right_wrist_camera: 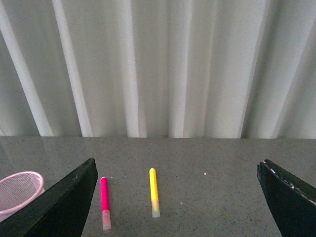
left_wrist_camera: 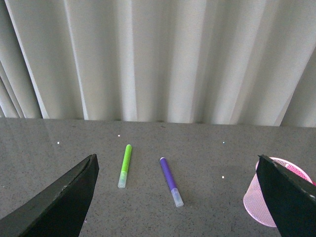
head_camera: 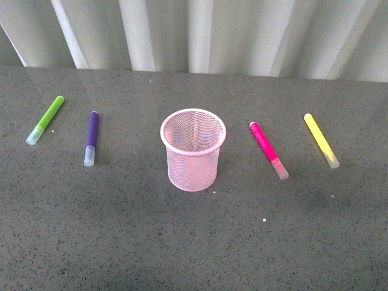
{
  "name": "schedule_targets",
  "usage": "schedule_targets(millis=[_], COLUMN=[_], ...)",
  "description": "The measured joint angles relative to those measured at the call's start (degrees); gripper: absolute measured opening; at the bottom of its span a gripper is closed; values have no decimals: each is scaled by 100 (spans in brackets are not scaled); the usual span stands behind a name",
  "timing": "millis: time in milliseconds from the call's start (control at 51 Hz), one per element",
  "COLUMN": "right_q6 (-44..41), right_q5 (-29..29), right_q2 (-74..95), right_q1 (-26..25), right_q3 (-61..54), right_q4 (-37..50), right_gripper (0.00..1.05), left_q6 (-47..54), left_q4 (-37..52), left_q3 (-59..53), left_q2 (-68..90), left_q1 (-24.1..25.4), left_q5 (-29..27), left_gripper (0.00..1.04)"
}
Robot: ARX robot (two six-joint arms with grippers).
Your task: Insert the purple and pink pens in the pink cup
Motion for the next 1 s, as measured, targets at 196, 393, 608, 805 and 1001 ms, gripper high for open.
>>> schedule_targets(millis=[196,393,608,805,1001], right_q6=[0,2,0,0,0], right_q5=[0,0,0,0,0], right_q2=[0,0,0,0,0], right_q1=[0,0,0,0,0], right_q3=[0,0,0,0,0], right_q4=[0,0,0,0,0], right_gripper=[98,98,98,98,98], left_q6=[0,0,0,0,0], left_q4=[0,0,0,0,0], left_q3=[0,0,0,0,0], left_q2=[0,0,0,0,0], left_q1=[0,0,0,0,0], left_q5=[0,0,0,0,0], left_gripper=[98,98,98,98,98])
